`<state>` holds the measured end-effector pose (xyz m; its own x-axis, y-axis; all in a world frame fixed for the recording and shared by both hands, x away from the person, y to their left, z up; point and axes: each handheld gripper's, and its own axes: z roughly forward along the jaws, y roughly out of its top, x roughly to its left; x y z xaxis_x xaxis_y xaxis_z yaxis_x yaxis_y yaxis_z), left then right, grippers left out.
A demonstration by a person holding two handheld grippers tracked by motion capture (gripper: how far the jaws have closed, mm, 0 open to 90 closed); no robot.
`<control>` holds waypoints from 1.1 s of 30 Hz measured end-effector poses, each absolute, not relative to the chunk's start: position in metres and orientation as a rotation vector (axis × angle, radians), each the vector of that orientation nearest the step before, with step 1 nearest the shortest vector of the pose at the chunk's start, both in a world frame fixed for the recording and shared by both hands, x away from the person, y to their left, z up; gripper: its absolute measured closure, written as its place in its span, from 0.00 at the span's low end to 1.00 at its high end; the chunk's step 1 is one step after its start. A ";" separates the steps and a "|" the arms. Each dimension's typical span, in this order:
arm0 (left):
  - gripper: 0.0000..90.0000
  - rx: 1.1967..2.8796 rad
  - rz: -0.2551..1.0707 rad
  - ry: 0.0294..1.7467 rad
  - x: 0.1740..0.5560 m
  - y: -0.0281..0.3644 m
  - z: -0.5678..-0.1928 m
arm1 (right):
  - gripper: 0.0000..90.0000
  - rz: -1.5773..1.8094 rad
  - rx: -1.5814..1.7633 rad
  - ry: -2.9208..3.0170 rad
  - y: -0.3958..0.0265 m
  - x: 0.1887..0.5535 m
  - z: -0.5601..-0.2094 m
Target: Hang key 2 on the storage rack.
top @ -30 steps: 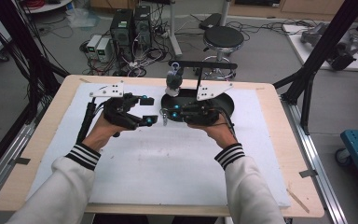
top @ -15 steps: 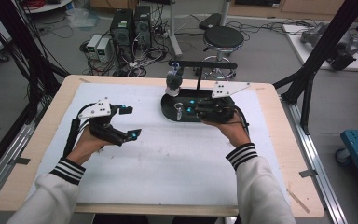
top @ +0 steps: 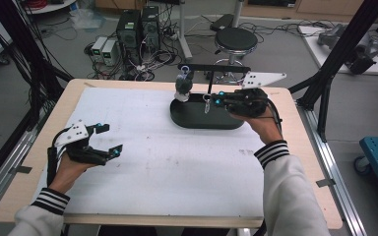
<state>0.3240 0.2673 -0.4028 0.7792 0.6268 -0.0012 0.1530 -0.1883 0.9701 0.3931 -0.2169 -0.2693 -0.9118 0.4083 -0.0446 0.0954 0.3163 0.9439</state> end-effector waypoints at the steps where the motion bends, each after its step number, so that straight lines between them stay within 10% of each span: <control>1: 0.08 1.721 0.496 0.639 0.319 0.274 -0.408 | 0.98 1.608 0.474 2.313 -0.221 0.397 -0.266; 33: 0.08 1.556 0.616 0.767 0.297 0.306 -0.449 | 0.98 1.341 0.578 2.403 -0.237 0.472 -0.232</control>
<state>0.2972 0.3061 -0.4486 0.6383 0.7686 -0.0434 0.1240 -0.0470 0.9912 0.4715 -0.2369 -0.2324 -0.8638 0.4965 -0.0857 0.1877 0.4750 0.8597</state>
